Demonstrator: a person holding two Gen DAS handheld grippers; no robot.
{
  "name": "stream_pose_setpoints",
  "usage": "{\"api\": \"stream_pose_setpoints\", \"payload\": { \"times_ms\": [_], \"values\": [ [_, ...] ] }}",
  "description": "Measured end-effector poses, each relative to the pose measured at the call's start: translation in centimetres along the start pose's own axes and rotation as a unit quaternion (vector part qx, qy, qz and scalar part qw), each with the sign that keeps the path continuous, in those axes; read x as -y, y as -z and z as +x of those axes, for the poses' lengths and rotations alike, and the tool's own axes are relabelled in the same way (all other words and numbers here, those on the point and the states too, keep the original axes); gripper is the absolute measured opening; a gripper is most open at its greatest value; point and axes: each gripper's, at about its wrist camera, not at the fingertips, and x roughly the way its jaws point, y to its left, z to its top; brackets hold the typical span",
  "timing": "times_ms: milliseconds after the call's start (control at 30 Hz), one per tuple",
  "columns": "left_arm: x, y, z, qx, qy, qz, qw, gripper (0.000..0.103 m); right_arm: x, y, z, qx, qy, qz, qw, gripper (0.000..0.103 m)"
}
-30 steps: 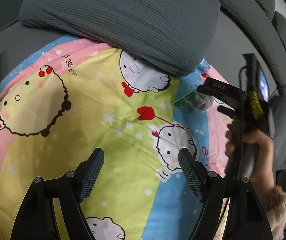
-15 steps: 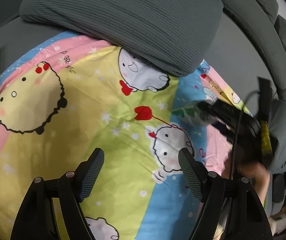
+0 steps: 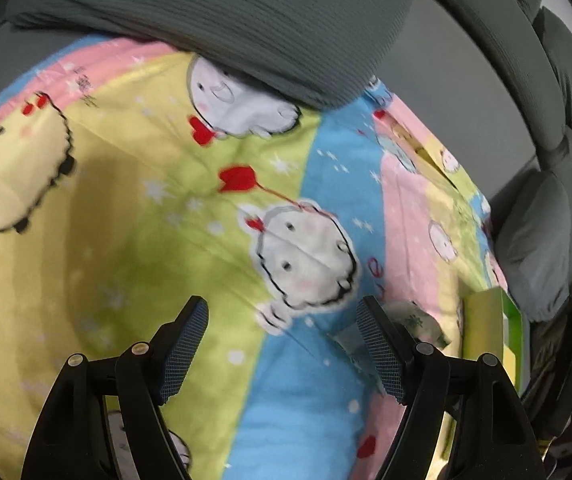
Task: Organize objects
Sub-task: 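Grasp the clear plastic bag with the right gripper, then lift the plastic bag with the right gripper and carry it over the box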
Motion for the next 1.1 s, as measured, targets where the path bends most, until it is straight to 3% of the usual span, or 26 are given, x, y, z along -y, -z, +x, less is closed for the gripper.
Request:
{"api": "stream_pose_setpoints", "payload": {
  "times_ms": [33, 100, 200, 367, 500, 600, 800, 900, 933, 967, 1100],
  "values": [
    [0.3, 0.3, 0.3, -0.01, 0.008, 0.0, 0.9999, 0.077, 0.6, 0.2, -0.3, -0.007, 0.004, 0.002, 1.0, 0.081],
    [1.0, 1.0, 1.1, -0.037, 0.039, -0.004, 0.9986, 0.077, 1.5, 0.2, -1.4, -0.006, 0.0, -0.004, 1.0, 0.082],
    [2.2, 1.8, 2.4, -0.073, 0.071, -0.002, 0.9948, 0.077, 3.0, -0.3, -3.8, 0.037, -0.02, 0.013, 0.999, 0.082],
    [4.1, 2.9, 3.7, -0.106, 0.076, 0.018, 0.9913, 0.077, 4.8, -1.3, -5.6, 0.095, -0.063, 0.039, 0.993, 0.082],
    [4.9, 3.6, 4.7, -0.113, 0.055, 0.03, 0.9916, 0.077, 4.1, -2.8, -3.6, 0.073, -0.106, 0.039, 0.991, 0.078],
    [5.3, 4.0, 5.4, -0.125, 0.056, 0.04, 0.9898, 0.077, 3.2, -3.3, -1.1, 0.039, -0.093, 0.028, 0.995, 0.077],
    [5.6, 4.0, 5.4, -0.11, 0.052, 0.06, 0.9907, 0.077, 2.7, -3.3, 2.5, -0.028, -0.081, 0.014, 0.996, 0.073],
    [5.9, 4.0, 5.4, -0.106, 0.063, 0.065, 0.9902, 0.064, 2.8, -3.0, 3.4, -0.044, -0.107, 0.023, 0.993, 0.067],
    [6.1, 4.0, 5.5, -0.107, 0.068, 0.067, 0.9896, 0.057, 3.0, -3.0, 3.7, -0.048, -0.123, 0.028, 0.991, 0.058],
    [6.3, 4.0, 5.3, -0.104, 0.072, 0.073, 0.9893, 0.055, 3.0, -3.0, 4.0, -0.054, -0.14, 0.032, 0.988, 0.056],
    [6.9, 4.0, 4.8, -0.092, 0.073, 0.092, 0.9888, 0.051, 2.8, -2.6, 3.5, -0.046, -0.145, 0.027, 0.988, 0.051]
  ]
}}
